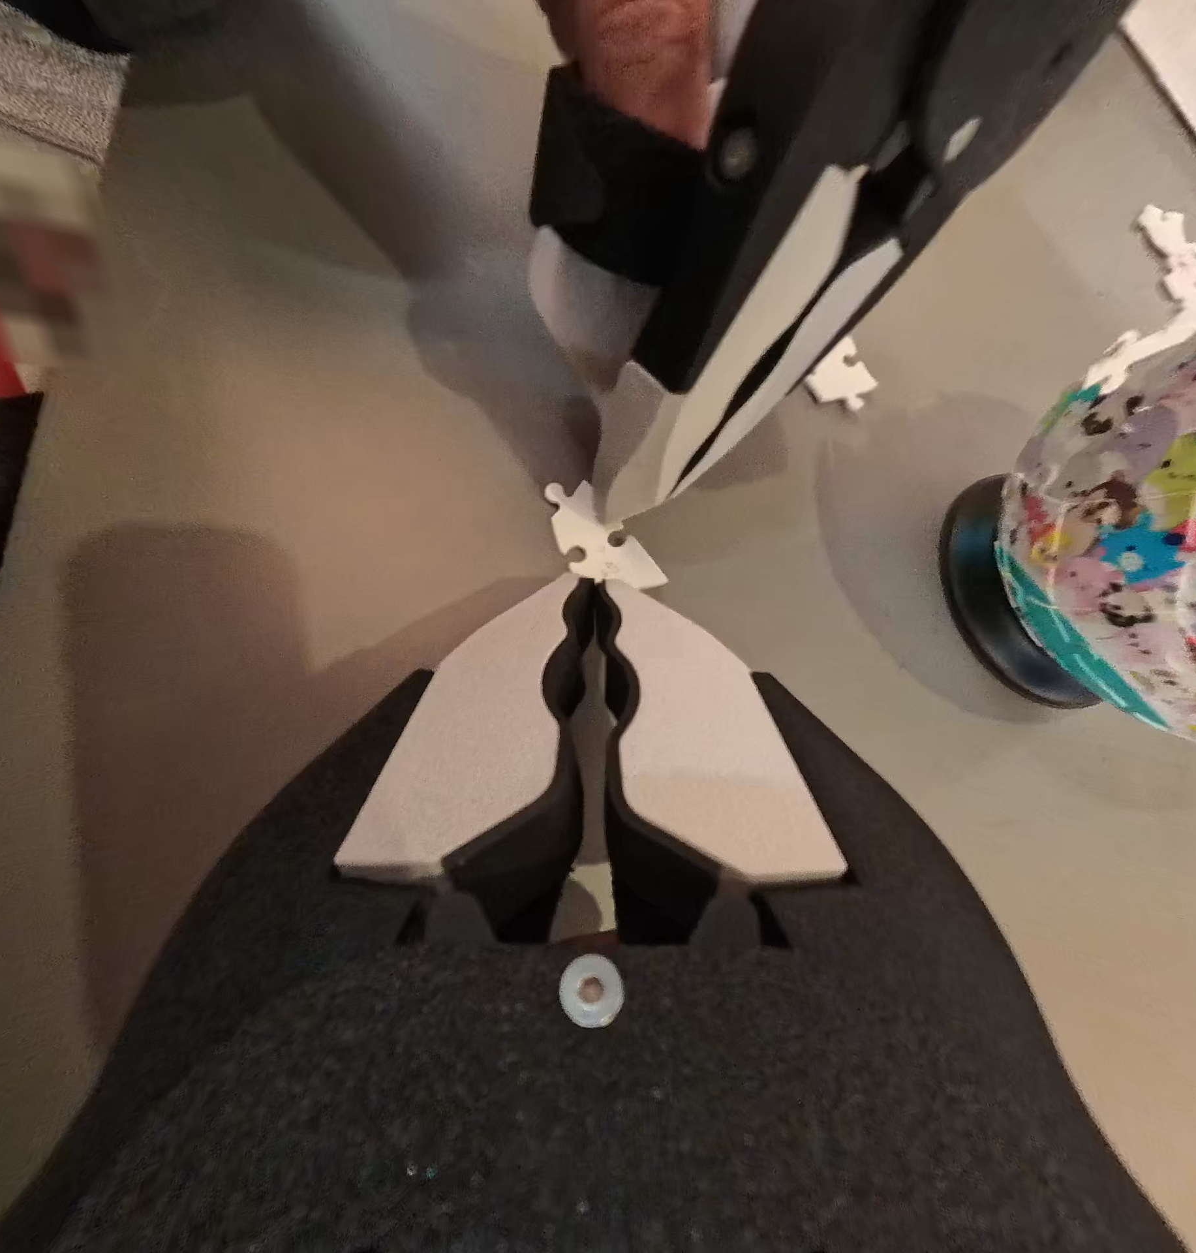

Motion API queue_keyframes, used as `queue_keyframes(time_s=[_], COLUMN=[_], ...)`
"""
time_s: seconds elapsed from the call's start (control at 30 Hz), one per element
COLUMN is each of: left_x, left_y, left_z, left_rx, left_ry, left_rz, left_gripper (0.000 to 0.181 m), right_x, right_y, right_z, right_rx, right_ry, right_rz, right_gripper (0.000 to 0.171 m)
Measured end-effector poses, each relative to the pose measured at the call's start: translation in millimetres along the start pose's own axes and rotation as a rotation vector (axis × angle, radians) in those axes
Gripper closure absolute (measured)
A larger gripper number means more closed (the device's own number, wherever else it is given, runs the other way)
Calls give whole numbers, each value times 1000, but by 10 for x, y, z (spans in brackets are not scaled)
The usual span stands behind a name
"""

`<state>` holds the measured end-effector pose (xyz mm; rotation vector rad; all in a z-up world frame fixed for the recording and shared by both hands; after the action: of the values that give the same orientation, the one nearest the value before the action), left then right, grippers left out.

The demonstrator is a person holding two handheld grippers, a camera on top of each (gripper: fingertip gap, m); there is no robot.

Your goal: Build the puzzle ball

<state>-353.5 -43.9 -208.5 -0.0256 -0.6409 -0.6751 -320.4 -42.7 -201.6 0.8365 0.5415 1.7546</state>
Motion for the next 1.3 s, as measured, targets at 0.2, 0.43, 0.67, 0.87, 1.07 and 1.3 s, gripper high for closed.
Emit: queue_keyframes(time_s=[0.2,0.43,0.67,0.87,1.07,1.3], left_x=[-15,-518,-824,-863,-740,-688], left_y=[46,-92,76,3,-329,-601], left_z=[32,918,806,606,597,832], left_rx=[-10,280,294,288,291,408], left_ry=[21,319,392,342,324,390], left_rz=[8,36,-112,-84,-54,-7], left_gripper=[180,167,181,181,181,181], right_x=[63,275,355,166,132,118], right_y=[-34,-44,11,105,117,158], right_z=[-121,-199,-245,-105,-80,-130], right_rx=[-69,-132,-187,-133,-146,-176], right_ry=[-74,-131,-150,-70,-71,-81], right_rz=[83,40,44,71,109,131], right_gripper=[171,171,171,171,171,171])
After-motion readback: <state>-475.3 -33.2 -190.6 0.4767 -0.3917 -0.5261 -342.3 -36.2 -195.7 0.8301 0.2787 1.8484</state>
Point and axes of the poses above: each gripper's, where its closed fingertips meet, z back along the fingers, y out of its top, x = y × z across the jaws, the point moved 1 cm from there along z, back along the fingers, and after that the axes turned 4 degrees about -y, right-handed, at the moved point
